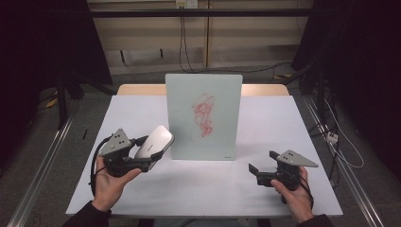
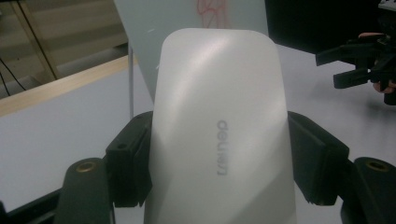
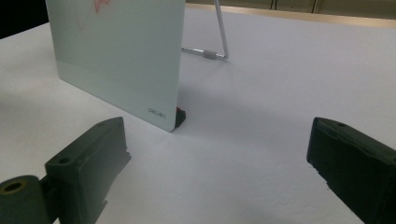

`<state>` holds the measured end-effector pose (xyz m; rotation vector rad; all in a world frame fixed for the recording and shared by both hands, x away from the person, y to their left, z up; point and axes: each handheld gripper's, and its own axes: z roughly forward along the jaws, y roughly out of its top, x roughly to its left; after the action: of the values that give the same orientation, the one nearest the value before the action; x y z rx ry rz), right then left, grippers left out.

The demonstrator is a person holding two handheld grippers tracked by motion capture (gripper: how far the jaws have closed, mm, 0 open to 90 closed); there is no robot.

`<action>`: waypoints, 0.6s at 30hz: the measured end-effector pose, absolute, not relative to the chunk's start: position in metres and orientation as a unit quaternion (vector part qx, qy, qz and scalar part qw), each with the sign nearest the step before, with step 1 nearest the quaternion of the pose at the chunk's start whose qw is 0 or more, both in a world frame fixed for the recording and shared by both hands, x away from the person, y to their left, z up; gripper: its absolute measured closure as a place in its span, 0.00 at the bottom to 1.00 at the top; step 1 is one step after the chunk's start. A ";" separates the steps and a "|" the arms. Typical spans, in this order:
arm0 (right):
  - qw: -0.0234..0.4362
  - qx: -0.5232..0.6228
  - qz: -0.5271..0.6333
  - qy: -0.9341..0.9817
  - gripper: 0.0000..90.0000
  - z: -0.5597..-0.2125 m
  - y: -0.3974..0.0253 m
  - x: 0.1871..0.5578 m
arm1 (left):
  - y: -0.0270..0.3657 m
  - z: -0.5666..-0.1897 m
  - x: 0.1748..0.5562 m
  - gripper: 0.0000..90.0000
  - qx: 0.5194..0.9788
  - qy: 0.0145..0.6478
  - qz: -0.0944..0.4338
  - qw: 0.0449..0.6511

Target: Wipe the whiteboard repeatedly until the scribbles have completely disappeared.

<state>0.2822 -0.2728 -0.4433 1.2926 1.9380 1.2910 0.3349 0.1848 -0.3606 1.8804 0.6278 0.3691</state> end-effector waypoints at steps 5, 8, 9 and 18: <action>0.239 0.477 0.474 0.700 0.05 -0.443 -0.276 0.280 | 0.174 -0.356 0.334 0.34 0.794 0.244 0.165 0.532; 0.238 0.475 0.475 0.701 0.05 -0.443 -0.276 0.281 | 0.169 -0.355 0.334 0.34 0.797 0.235 0.171 0.530; 0.238 0.474 0.474 0.703 0.05 -0.443 -0.275 0.281 | 0.167 -0.355 0.335 0.34 0.798 0.233 0.173 0.527; 0.236 0.476 0.476 0.701 0.05 -0.443 -0.274 0.282 | 0.146 -0.350 0.343 0.34 0.812 0.206 0.201 0.507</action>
<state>0.2818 -0.2743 -0.4430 1.3052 1.9220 1.3039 0.3432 0.1460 -0.3503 1.9584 0.4977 0.4845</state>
